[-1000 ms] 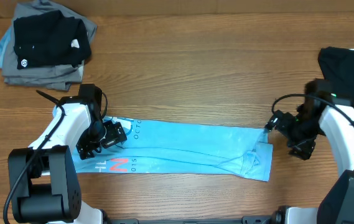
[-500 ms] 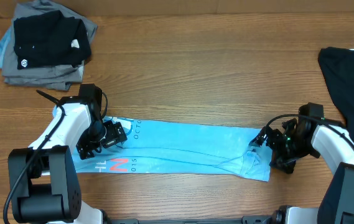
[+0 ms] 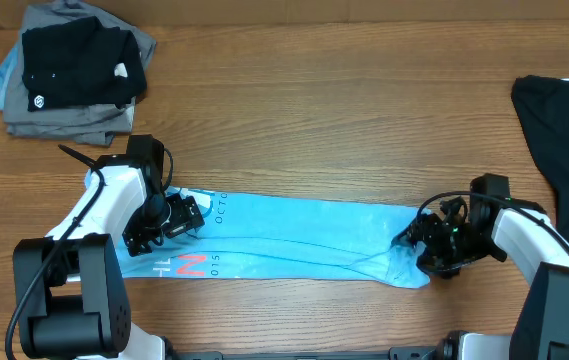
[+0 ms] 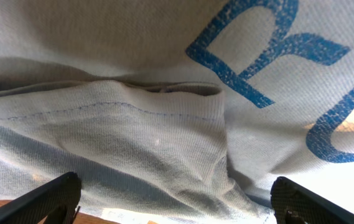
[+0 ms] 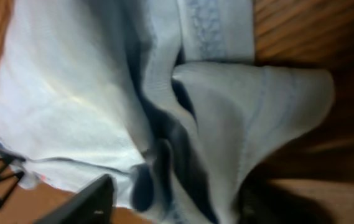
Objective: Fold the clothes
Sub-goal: 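Grasp the blue strip's ends with both grippers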
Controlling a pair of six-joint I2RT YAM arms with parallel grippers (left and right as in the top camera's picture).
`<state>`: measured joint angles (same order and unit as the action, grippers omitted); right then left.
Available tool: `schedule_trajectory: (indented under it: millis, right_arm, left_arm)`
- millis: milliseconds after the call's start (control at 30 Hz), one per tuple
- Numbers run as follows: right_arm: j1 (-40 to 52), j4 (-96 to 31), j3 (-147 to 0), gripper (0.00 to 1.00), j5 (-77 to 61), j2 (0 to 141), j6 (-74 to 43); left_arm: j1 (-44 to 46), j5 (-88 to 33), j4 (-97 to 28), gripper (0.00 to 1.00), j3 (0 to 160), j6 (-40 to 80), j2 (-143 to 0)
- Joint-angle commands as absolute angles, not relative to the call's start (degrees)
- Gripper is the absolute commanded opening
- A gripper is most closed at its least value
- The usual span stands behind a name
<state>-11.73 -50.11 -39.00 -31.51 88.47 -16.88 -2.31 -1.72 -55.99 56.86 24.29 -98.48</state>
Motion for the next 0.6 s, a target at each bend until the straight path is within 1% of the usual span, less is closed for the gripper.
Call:
schedule_trajectory:
  millis: [0,67,167,233,267,300,333,367,567]
  right_arm:
    - [-11.53,-49.43,-38.59,0.57,-30.81,88.79,-17.76]
    - [-11.51,-49.3,-38.59,0.49,-29.58,88.79,-17.82]
    - [-11.51,-49.01,-38.59,0.41,-29.41,88.79,-17.78]
    - [-11.51,-48.45,-38.59,0.39,-29.39,88.79,-17.78]
    - [-11.51,-48.12,-38.59,0.35,-29.39,88.79,-17.78]
    - [-11.51,-47.92,-38.59,0.27,-29.41,88.79,-17.8]
    - [-11.51,-47.62,-38.59,0.13,-29.39,88.79,-18.02]
    - [-11.53,-47.55,-38.59,0.04,-29.41,88.79,-18.28]
    - [-12.1,-47.66,-39.31,0.04,-28.01,88.77,-20.78]
  left_arm:
    - [-2.22,-1.76,-56.12,1.0,58.02,24.64,-98.13]
    - [-2.24,-1.78,-56.1,1.0,58.02,24.64,-98.13]
    - [-2.24,-1.78,-56.07,1.0,58.02,24.64,-98.13]
    - [-2.24,-1.78,-56.07,1.0,58.02,24.64,-98.13]
    - [-2.24,-1.78,-56.07,1.0,58.02,24.64,-98.13]
    - [-2.24,-1.76,-56.07,1.0,58.02,24.64,-98.13]
    - [-2.24,-1.76,-56.07,1.0,58.02,24.64,-98.13]
    - [-2.24,-1.76,-56.07,1.0,58.02,24.64,-98.13]
    - [-2.24,-1.96,-56.12,1.0,58.02,24.45,-98.13]
